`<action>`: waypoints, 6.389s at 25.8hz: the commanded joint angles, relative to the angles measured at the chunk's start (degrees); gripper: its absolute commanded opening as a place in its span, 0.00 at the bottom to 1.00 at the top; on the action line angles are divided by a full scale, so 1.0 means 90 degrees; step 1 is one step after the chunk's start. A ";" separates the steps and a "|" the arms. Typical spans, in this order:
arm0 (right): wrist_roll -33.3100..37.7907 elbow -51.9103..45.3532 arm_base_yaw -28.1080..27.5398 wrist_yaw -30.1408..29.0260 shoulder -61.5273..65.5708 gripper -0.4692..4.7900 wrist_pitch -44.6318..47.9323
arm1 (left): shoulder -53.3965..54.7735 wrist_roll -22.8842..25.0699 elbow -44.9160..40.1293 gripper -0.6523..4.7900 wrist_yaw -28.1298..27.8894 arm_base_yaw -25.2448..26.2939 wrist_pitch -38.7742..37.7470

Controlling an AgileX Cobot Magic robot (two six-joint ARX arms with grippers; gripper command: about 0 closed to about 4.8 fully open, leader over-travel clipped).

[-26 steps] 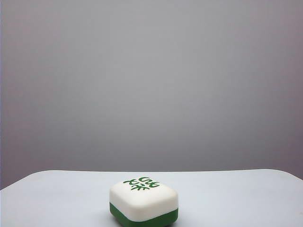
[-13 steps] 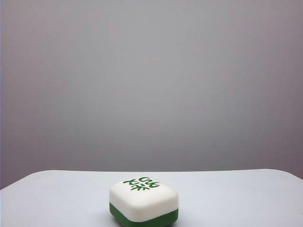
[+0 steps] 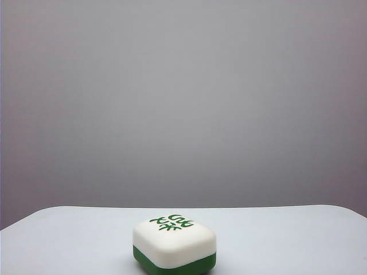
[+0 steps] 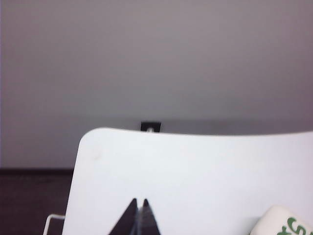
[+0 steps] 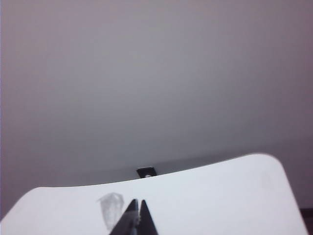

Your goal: Pick up the foam mahjong on the table and turn it over.

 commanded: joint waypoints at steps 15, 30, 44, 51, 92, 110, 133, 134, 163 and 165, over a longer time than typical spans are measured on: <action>-0.0865 0.3798 0.0432 -0.4180 0.8102 0.10 0.0197 | 0.1804 0.0287 0.1039 0.11 0.0996 -0.0012 -0.1086; -0.1593 0.5714 0.1753 -0.4522 1.1407 0.55 -0.0641 | 0.1807 0.0189 0.1039 0.11 0.1263 -0.0117 -0.1183; -0.2407 0.5865 0.2290 -0.3961 1.1693 0.55 -0.1515 | 0.1817 0.0223 0.1039 0.11 0.2086 -0.0117 -0.1253; -0.2399 0.5867 0.2390 -0.4002 1.1832 0.47 -0.1515 | 0.1817 0.0491 0.1039 0.11 0.2715 -0.0114 -0.1331; -0.3944 0.5872 0.4379 0.1292 1.0513 0.33 -0.2497 | 0.1817 0.0724 0.1037 0.11 0.2747 -0.0114 -0.1311; -0.2844 0.6011 0.4558 -0.1219 1.0440 0.43 -0.1965 | 0.1819 0.0743 0.1037 0.11 0.2766 -0.0114 -0.1479; -0.1688 0.4226 0.3441 -0.0957 0.6594 0.32 -0.2841 | 0.1037 0.0646 0.1018 0.11 0.1739 -0.0114 -0.1972; -0.1557 0.3910 0.3441 -0.0508 0.6176 0.27 -0.2436 | 0.0767 0.0743 0.0993 0.11 0.1688 -0.0114 -0.1904; -0.0784 -0.0022 0.1409 0.1195 0.0612 0.08 0.1236 | -0.2089 0.0313 -0.1426 0.11 0.0619 -0.0102 0.0546; -0.0782 -0.0199 0.1387 0.1166 0.0306 0.08 0.1137 | -0.2089 0.0333 -0.1447 0.11 0.0619 -0.0102 0.0537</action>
